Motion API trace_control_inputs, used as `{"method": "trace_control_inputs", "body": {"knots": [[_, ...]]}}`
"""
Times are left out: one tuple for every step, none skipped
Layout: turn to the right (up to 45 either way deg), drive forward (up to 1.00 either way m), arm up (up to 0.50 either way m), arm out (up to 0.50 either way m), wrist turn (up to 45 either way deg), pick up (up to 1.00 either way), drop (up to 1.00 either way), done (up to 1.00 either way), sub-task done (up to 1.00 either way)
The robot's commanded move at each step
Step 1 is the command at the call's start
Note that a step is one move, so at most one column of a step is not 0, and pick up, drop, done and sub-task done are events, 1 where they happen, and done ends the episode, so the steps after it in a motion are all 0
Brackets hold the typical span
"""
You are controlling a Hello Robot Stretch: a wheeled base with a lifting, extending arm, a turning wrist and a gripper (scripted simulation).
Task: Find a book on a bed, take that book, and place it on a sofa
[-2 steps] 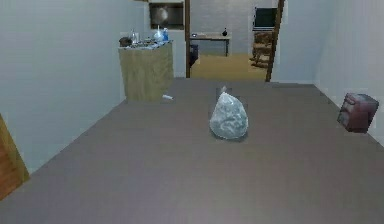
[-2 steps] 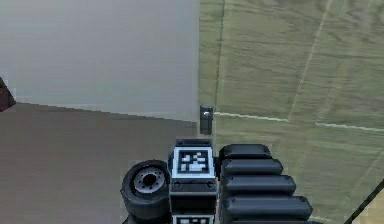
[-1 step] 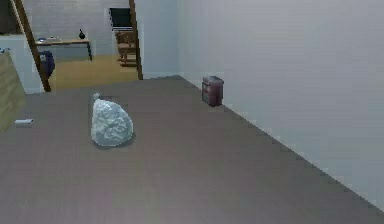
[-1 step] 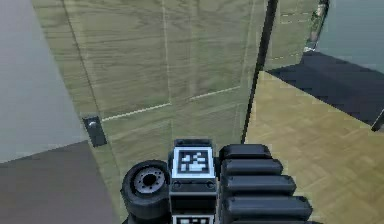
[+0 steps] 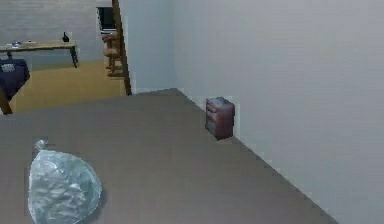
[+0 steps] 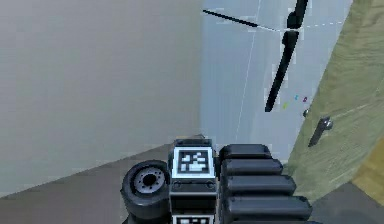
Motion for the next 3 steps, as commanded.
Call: {"method": "trace_control_inputs", "body": {"knots": [[3.0,0.00,0.00,0.00,0.0,0.00,0.00,0.00,0.00],[0.0,1.00,0.00,0.00,0.0,0.00,0.00,0.00,0.00],[9.0,0.00,0.00,0.00,0.0,0.00,0.00,0.00,0.00]]}}
